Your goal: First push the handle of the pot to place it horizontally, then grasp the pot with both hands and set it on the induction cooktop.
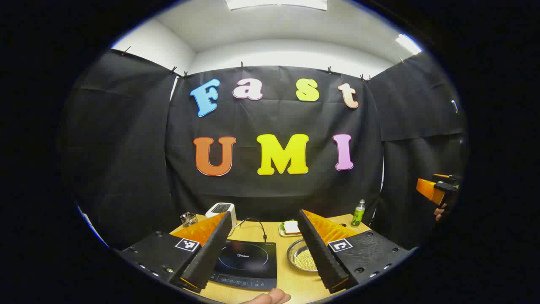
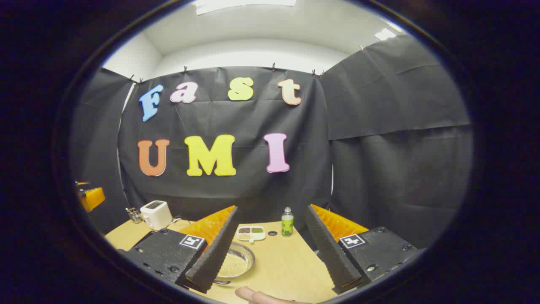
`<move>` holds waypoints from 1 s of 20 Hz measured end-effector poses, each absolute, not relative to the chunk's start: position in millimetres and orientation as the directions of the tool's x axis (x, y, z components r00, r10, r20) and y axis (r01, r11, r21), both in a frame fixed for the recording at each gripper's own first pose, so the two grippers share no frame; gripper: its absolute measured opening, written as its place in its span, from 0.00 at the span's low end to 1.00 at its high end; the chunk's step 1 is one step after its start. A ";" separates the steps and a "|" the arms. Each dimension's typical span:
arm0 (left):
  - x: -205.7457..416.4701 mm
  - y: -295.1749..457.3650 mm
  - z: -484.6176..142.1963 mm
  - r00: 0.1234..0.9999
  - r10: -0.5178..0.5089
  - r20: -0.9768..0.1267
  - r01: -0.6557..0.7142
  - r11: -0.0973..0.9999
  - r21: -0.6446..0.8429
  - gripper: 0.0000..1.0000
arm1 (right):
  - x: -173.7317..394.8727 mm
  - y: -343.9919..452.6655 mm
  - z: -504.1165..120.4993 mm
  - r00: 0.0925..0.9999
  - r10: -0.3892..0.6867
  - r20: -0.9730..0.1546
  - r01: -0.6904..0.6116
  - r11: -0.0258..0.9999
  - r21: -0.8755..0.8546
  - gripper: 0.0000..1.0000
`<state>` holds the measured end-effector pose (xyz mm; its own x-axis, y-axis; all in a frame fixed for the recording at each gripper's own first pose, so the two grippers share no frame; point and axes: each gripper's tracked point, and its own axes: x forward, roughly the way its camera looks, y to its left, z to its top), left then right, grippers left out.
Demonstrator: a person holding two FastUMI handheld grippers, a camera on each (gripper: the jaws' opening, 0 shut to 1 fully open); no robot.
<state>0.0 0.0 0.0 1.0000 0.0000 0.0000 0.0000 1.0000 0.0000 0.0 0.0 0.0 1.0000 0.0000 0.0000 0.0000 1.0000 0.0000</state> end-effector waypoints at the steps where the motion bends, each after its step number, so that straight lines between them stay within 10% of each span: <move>1: -4.4 4.2 5.8 1.000 0.001 0.016 -0.001 1.000 -0.010 0.95 | -1.7 -0.8 1.5 1.000 0.003 0.004 -0.003 1.000 0.003 0.99; 20: -15.6 15.0 4.3 0.999 0.001 0.053 -0.001 1.000 -0.007 0.95 | 7.1 20.9 -21.8 0.994 0.074 -0.076 -0.072 0.997 0.025 0.98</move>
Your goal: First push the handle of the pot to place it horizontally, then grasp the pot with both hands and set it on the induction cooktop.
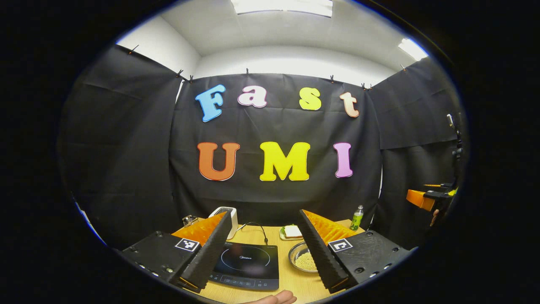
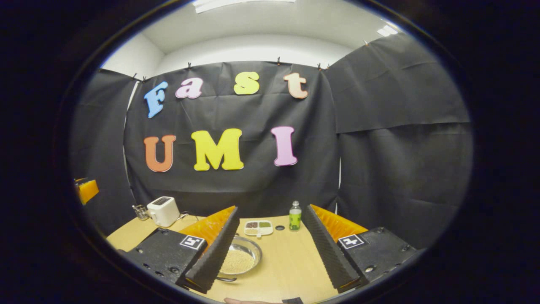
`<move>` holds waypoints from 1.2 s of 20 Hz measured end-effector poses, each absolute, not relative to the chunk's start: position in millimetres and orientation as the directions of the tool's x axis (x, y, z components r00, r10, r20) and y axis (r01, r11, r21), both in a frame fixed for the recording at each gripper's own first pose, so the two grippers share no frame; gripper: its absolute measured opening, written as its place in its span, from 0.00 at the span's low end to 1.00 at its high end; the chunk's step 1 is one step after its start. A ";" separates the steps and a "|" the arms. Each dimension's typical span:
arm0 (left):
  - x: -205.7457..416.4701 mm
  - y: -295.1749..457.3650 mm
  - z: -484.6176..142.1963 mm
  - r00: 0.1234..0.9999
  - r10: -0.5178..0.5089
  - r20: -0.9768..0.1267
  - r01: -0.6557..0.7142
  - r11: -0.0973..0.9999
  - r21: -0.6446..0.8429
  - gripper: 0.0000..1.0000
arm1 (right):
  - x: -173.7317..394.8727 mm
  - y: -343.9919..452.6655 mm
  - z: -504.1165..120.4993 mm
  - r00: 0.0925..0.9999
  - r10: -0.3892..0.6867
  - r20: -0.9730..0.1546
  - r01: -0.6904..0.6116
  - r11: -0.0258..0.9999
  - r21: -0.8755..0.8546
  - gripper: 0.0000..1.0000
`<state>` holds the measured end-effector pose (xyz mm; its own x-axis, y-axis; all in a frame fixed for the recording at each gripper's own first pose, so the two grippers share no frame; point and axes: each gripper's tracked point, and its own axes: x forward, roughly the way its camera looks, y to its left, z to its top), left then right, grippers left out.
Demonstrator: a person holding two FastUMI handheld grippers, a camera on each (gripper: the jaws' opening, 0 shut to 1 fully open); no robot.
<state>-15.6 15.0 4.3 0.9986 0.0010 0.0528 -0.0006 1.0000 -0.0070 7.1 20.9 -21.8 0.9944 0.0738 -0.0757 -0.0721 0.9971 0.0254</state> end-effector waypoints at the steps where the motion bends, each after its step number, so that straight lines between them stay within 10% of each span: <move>1: -16.3 14.5 2.9 0.998 -0.002 0.056 0.002 1.000 -0.006 0.95 | 9.2 24.9 -26.7 0.993 0.079 -0.090 -0.077 0.997 0.030 0.91; 8: -13.5 25.8 -16.5 0.999 0.008 0.034 -0.008 1.000 0.010 0.95 | 22.2 69.1 -63.6 0.971 0.138 -0.194 -0.141 0.990 -0.005 0.72; 16: -27.9 49.1 -28.1 0.998 0.036 0.048 -0.036 0.999 0.011 0.95 | 42.0 136.4 -135.3 0.895 0.221 -0.388 -0.229 0.973 0.026 0.10; 24: -50.1 77.1 -38.4 0.995 0.069 0.076 -0.070 0.998 0.006 0.95 | 53.5 207.5 -244.1 0.704 0.283 -0.651 -0.305 0.949 0.083 0.04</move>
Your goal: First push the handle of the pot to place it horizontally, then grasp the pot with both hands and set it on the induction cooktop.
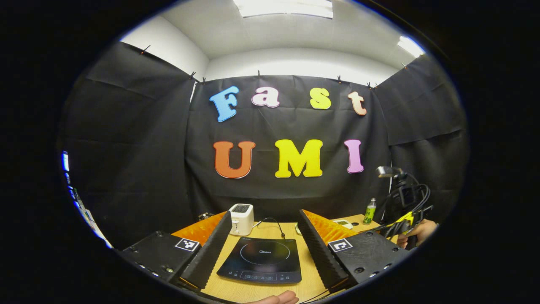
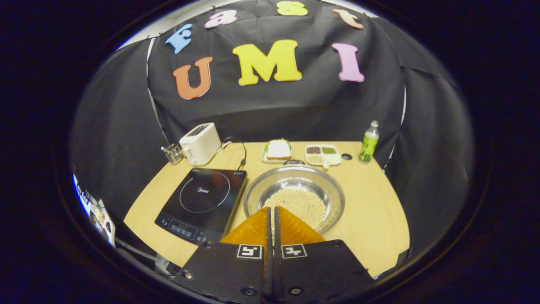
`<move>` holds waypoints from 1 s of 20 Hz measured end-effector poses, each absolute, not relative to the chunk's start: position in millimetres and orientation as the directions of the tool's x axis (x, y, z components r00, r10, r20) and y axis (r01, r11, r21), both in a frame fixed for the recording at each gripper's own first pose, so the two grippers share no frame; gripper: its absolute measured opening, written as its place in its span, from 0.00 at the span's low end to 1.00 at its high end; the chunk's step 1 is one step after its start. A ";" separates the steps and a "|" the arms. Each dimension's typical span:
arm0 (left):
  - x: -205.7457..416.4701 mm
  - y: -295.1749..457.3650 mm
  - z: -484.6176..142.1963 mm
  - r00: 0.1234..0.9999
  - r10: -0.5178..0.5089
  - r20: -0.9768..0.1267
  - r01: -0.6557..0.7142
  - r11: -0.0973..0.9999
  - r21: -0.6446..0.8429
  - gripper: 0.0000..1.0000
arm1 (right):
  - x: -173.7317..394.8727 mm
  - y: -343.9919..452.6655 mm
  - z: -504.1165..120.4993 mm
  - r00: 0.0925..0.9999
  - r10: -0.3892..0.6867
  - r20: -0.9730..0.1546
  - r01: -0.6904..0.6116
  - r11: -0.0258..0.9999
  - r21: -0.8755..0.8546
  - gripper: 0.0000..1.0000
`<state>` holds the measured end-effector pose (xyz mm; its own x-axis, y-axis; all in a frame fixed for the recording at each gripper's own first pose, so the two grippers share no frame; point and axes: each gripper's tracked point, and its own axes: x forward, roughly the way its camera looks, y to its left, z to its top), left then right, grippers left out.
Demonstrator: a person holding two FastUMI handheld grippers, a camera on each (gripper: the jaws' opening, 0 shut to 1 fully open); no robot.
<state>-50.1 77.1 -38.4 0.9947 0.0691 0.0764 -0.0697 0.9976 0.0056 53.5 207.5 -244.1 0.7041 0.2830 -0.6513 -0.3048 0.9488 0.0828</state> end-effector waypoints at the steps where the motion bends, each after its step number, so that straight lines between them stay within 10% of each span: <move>1: -52.5 79.8 -42.0 0.995 0.068 0.073 -0.068 0.998 -0.001 0.95 | 55.2 212.3 -257.8 0.680 0.278 -0.679 -0.305 0.949 0.083 0.04; 20: -65.6 100.9 -57.2 0.993 0.083 0.080 -0.085 0.996 0.020 0.95 | 46.6 222.8 -389.3 0.418 0.228 -0.879 -0.312 0.945 0.097 0.02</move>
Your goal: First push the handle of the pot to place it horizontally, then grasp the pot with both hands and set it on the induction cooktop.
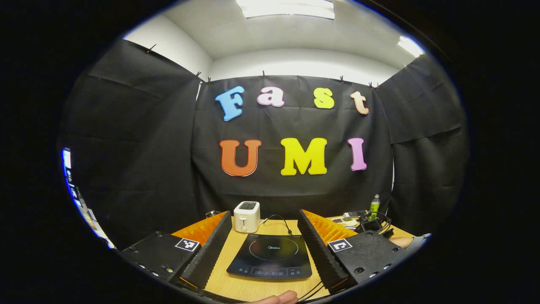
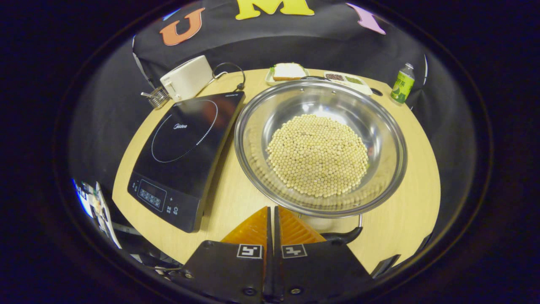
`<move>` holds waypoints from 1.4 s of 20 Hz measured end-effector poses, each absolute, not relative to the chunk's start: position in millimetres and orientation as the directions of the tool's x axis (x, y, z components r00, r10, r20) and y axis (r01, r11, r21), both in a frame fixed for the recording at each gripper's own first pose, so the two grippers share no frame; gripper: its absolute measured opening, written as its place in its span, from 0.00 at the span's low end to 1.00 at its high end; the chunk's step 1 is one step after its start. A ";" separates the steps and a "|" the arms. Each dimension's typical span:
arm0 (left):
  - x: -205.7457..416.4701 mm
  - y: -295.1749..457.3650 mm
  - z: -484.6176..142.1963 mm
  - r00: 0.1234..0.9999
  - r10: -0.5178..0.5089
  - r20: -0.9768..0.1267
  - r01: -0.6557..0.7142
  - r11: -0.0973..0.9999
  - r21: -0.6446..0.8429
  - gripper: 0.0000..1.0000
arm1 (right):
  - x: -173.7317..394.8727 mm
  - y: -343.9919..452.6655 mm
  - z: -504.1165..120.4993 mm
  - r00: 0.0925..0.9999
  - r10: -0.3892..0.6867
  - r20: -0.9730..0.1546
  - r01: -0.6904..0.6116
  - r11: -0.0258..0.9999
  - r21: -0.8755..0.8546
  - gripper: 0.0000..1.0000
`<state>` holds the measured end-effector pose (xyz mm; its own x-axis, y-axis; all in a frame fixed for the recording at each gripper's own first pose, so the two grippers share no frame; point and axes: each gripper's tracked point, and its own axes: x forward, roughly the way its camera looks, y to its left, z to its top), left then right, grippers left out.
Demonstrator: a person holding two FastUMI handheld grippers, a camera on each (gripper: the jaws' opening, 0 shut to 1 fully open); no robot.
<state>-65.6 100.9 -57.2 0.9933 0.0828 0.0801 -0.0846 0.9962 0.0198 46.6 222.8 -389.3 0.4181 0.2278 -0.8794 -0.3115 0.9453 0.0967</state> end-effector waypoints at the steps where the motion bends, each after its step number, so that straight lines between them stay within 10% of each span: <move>1: -65.0 100.9 -58.3 0.993 0.085 0.082 -0.087 0.996 0.022 0.95 | 48.2 218.2 -389.4 0.422 0.217 -0.880 -0.305 0.948 0.087 0.02; 28: -44.1 55.0 -58.7 0.990 0.117 0.074 -0.120 0.992 0.038 0.95 | 89.1 68.2 -396.4 0.460 0.177 -0.870 -0.209 0.974 0.087 0.04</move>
<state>-44.1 55.0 -58.7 0.9904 0.1166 0.0744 -0.1197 0.9921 0.0380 89.1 68.2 -396.4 0.4604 0.1765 -0.8700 -0.2087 0.9741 0.0872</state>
